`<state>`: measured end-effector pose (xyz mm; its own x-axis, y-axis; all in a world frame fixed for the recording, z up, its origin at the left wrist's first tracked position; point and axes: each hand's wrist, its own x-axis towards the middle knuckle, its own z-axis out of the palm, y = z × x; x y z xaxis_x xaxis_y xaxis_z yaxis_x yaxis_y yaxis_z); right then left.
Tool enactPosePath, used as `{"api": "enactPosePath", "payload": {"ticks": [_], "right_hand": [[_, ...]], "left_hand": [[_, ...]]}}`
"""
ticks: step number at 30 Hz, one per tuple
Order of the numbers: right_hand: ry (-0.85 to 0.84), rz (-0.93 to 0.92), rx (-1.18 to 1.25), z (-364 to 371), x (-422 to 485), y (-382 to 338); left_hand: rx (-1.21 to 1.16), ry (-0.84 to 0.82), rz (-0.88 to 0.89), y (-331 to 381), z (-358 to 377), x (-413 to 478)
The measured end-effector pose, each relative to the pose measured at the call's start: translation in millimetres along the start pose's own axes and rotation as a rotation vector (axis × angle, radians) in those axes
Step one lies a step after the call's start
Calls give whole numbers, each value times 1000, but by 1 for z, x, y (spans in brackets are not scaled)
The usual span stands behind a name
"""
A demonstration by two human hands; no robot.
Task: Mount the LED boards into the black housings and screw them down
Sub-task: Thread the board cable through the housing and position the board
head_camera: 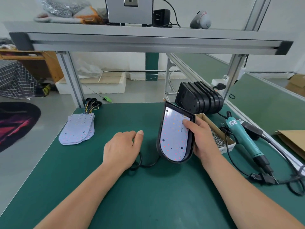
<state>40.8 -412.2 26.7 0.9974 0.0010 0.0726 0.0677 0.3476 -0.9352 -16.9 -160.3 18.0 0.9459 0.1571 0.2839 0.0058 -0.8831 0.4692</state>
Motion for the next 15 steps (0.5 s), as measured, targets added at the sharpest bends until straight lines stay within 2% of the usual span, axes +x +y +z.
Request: {"api": "enactPosePath", "payload": {"ticks": [3, 7, 10, 12, 15], "right_hand": [[49, -24, 54, 0, 2, 0], [67, -43, 116, -1, 5, 1], [50, -51, 222, -3, 4, -3], [19, -30, 267, -5, 4, -5], [-19, -16, 265, -6, 2, -6]], "left_hand": [[-20, -63, -8, 2, 4, -4], [-475, -186, -83, 0, 6, -6], [-625, -246, -24, -7, 9, -4], [-728, -327, -45, -10, 11, -2], [-671, -386, -30, -12, 12, 1]]}}
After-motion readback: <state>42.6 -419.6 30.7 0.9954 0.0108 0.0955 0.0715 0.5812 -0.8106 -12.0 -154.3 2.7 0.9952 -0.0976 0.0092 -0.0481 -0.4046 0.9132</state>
